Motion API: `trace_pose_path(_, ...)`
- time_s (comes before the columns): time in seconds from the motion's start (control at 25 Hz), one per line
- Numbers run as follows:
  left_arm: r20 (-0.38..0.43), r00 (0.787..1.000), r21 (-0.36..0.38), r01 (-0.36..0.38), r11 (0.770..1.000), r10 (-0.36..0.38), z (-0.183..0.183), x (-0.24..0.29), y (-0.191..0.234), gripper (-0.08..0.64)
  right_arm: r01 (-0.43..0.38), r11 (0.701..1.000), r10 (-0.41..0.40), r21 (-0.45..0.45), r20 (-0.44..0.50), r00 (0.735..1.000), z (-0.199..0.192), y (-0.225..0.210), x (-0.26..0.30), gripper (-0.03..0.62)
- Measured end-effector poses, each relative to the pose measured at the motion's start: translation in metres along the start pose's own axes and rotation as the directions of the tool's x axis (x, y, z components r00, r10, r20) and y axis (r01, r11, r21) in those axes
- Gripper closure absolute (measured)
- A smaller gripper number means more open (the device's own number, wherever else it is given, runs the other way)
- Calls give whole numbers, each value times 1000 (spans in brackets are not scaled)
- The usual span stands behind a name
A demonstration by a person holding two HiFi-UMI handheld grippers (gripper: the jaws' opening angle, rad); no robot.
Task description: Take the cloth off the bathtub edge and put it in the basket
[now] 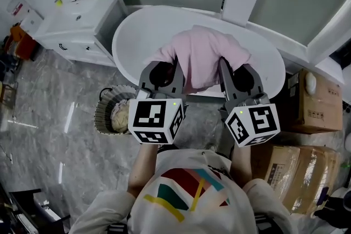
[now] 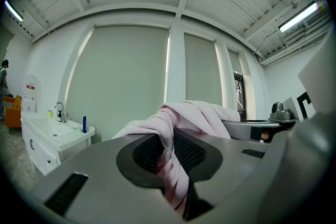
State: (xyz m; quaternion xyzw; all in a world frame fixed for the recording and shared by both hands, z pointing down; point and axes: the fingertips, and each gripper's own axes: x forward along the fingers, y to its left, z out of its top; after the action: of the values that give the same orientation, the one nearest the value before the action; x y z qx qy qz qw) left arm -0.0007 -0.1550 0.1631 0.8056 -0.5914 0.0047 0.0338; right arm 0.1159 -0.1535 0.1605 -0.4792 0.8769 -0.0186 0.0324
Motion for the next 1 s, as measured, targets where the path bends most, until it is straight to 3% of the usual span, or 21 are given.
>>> trace_pose_path(0.2, 27, 999, 7, -44, 999, 43, 18, -18, 76, 488, -60, 998, 60, -24, 19, 998, 11, 62, 53, 514)
trace_pose_path(0.6, 55, 968, 12, -244, 970, 243, 36, -93, 248, 486, -252, 966, 254, -50, 26, 967, 10, 219, 160, 514)
trace_pose_path(0.8, 26, 928, 6, -371, 929, 371, 25, -133, 315, 486, -349, 937, 348, -19, -36, 937, -10, 287, 197, 514)
trace_pose_path(1.0, -4, 877, -57, -481, 875, 481, 7, -164, 366, 486, -471, 881, 467, -34, -84, 880, -26, 341, 229, 514)
